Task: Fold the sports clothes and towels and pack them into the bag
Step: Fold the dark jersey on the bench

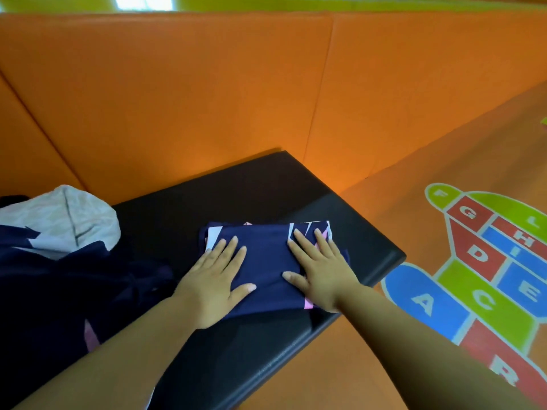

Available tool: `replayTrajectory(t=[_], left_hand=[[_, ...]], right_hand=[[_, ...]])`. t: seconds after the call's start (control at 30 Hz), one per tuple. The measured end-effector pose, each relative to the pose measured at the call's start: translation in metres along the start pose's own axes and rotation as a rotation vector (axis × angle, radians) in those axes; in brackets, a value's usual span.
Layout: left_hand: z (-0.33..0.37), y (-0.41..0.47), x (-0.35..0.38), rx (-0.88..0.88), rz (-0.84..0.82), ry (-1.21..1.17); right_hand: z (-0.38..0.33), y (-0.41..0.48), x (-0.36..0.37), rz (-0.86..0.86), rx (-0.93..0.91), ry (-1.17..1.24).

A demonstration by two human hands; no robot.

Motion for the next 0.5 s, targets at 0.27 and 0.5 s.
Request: replayTrajectory(t=[0.27,0.5], left_hand=[[-0.005,0.021,-0.007,-0.022,-0.093,0.106],[-0.008,-0.013,-0.051,-0.014,-0.029,0.183]], right_hand=[[0.001,0.011,0.007,0.021,0.118,0.027],[-0.02,0.01,-0.011,-0.064,0.245,-0.018]])
Point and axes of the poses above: each hand's wrist, its own y-axis towards the middle knuckle, its own x-axis out of the palm, z = x × y, the point moved 1 cm from there along y, towards the middle knuckle, and after that the axes turned 10 degrees about z, right-handed, at the moved point
